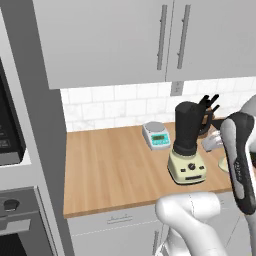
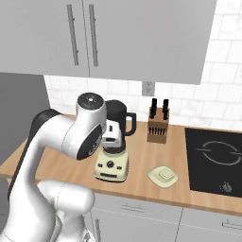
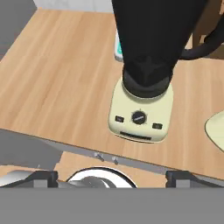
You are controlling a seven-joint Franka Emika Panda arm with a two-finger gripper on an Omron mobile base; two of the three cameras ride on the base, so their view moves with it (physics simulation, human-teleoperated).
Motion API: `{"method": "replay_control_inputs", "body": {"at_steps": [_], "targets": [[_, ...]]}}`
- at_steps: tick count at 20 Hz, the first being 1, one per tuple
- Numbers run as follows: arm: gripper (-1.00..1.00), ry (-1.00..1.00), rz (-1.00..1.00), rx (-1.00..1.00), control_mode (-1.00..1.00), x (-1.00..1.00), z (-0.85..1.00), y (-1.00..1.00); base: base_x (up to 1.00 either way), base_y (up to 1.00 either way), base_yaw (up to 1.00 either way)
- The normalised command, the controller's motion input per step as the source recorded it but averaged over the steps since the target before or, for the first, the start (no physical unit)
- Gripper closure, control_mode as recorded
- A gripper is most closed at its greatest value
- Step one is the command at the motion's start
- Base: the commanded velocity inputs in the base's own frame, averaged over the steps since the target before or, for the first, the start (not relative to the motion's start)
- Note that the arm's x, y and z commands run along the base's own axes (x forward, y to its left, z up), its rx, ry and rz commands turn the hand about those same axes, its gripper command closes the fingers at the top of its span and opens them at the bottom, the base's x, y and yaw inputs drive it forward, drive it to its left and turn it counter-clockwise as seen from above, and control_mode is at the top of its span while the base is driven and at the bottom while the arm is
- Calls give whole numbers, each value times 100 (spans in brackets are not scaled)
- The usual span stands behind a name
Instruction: Close the lid blender by securely placing the lid on top.
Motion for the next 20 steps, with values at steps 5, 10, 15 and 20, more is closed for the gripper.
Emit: {"method": "replay_control_inputs", "body": {"at_steps": [5, 10, 15, 20], "targets": [[-100, 0, 6, 13, -100, -26, 0, -100, 0, 0, 0], [-100, 8, 7, 4, -100, 2, -3, -100, 0, 0, 0], [-100, 41, 3, 11, -100, 17, -1, -100, 0, 0, 0], [-100, 59, 1, 5, -100, 49, -35, -81, 0, 0, 0]]}}
